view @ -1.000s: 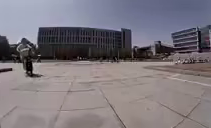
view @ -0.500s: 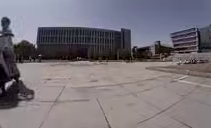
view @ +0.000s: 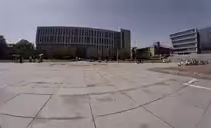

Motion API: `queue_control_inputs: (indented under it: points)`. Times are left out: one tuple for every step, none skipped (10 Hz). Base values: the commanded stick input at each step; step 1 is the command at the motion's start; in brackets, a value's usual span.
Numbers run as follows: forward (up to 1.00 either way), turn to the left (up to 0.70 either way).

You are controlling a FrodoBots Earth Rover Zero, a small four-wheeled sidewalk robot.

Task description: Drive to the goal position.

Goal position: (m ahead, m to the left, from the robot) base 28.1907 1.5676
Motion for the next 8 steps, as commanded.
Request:
queue_control_inputs:
  points:
    - [1.0,0.4]
    - [1.0,0.4]
    - [1.0,0.36]
    - [1.0,0.04]
    - [1.0,0.01]
    - [1.0,0.0]
    - [1.0,0.0]
    - [1.0,0.0]
